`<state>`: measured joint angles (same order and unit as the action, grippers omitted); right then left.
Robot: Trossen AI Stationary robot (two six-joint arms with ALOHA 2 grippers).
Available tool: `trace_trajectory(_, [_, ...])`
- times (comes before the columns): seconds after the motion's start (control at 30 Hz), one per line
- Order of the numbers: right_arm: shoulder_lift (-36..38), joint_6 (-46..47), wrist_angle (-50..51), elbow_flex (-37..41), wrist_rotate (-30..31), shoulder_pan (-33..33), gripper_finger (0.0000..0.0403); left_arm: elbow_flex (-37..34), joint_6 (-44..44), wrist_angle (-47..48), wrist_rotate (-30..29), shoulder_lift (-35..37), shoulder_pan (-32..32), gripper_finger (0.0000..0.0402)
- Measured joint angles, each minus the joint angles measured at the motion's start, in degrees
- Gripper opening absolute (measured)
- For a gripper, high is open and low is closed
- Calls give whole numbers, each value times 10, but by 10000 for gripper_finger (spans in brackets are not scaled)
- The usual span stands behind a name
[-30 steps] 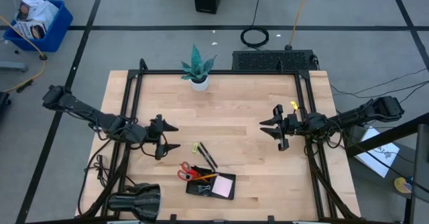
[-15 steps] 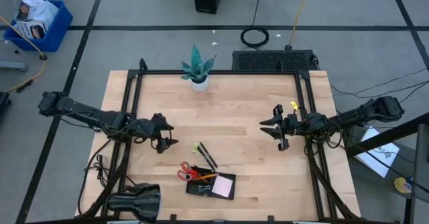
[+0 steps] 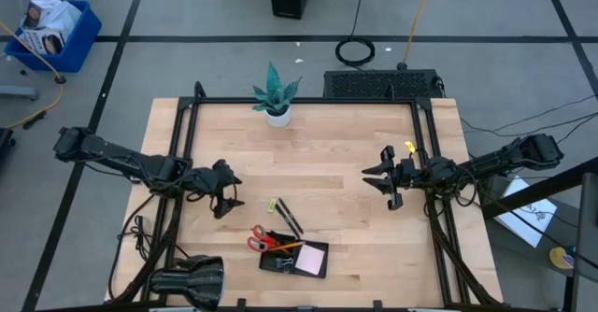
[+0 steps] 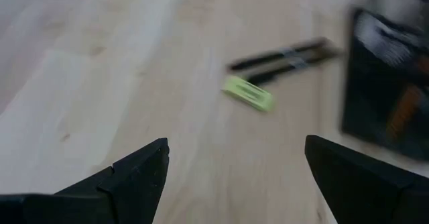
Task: Pick and place office supplies into organizer
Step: Put the light green eraser into the black desk organizer
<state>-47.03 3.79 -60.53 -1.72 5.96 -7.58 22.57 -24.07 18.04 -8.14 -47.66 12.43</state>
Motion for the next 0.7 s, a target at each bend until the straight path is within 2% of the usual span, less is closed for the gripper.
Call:
trace_trajectory(0.1, [0, 0, 0, 0, 0, 0, 91, 0, -84, -1, -29, -30, -7, 351])
trace_trajectory(0.2, [0, 0, 2, 0, 0, 0, 91, 0, -128, -1, -4, -75, -17, 351])
trace_trajectory(0.3, [0, 0, 4, 0, 0, 0, 91, 0, -176, -8, -12, -129, -17, 351])
trace_trajectory(0.43, [0, 0, 4, 0, 0, 0, 91, 0, -205, -74, -22, -196, -16, 351])
trace_trajectory(0.57, [0, 0, 4, 0, 0, 0, 91, 1, -217, -134, -26, -234, -6, 351])
trace_trajectory(0.7, [0, 0, 4, 0, 0, 0, 91, 1, -310, -143, -68, -255, -6, 351])
